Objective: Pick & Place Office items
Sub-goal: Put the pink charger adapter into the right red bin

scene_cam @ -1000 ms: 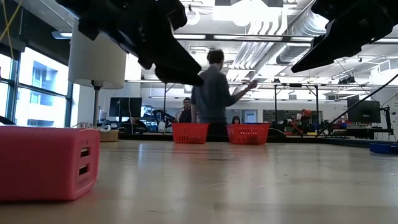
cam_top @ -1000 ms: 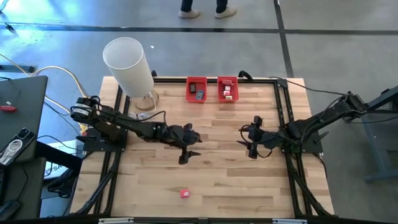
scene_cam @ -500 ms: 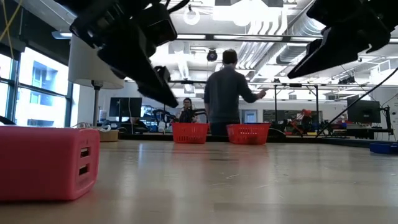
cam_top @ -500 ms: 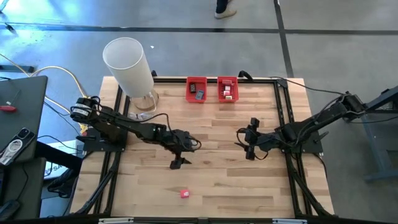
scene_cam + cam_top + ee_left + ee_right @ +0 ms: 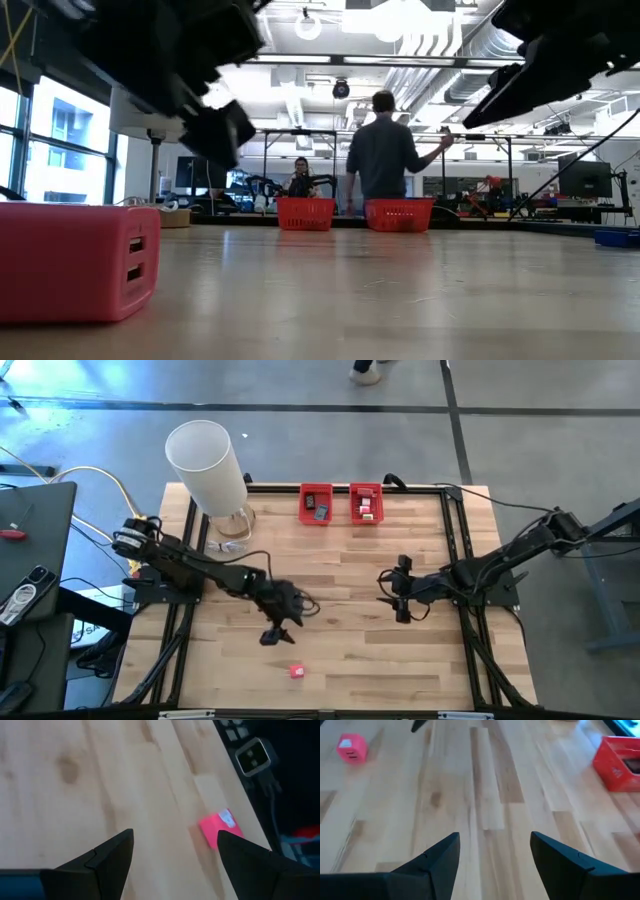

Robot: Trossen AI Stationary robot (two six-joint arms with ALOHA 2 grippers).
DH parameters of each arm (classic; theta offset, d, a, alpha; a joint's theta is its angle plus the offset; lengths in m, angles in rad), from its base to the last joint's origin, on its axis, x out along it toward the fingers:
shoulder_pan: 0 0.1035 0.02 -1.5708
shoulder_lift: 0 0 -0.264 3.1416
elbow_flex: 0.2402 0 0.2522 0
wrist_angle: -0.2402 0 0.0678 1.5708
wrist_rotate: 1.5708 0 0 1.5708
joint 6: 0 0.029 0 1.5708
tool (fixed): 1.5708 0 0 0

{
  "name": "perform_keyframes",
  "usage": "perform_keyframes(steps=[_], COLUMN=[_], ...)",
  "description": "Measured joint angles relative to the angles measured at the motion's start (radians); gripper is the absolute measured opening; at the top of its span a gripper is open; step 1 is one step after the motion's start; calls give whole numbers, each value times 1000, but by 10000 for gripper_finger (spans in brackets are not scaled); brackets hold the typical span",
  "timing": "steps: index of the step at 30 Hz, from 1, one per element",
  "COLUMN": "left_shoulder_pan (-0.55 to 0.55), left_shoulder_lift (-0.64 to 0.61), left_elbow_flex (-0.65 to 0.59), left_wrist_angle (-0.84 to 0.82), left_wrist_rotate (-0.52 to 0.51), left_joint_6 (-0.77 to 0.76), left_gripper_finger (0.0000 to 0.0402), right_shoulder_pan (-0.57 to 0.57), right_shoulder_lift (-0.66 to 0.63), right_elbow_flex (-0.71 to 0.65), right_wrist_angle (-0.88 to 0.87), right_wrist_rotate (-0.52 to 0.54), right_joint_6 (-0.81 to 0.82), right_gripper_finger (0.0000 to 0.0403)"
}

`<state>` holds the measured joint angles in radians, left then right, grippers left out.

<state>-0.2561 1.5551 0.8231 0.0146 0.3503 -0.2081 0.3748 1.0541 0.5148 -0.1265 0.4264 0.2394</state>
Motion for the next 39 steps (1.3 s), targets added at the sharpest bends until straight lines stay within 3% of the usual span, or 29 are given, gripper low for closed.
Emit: perform_keyframes(steps=[13, 21, 31, 39], left_shoulder_pan=[-259, -396, -507, -544], left_shoulder_lift=[0, 0, 51, 144], left_elbow_flex=[-57, -62, -61, -61], left_wrist_angle=[105, 179, 237, 284], left_wrist_rotate=[-317, -511, -680, -686], left_joint_6=[-78, -317, -399, -509], left_gripper_finger=[281, 281, 281, 281], right_shoulder_pan=[6, 6, 4, 4], right_shoulder_lift=[1, 1, 1, 1], right_elbow_flex=[0, 0, 0, 0], right_wrist_angle=[57, 90, 122, 148], right_wrist_rotate=[-68, -90, -91, -90], right_joint_6=[-8, -5, -8, -35], right_gripper_finger=[231, 231, 231, 231])
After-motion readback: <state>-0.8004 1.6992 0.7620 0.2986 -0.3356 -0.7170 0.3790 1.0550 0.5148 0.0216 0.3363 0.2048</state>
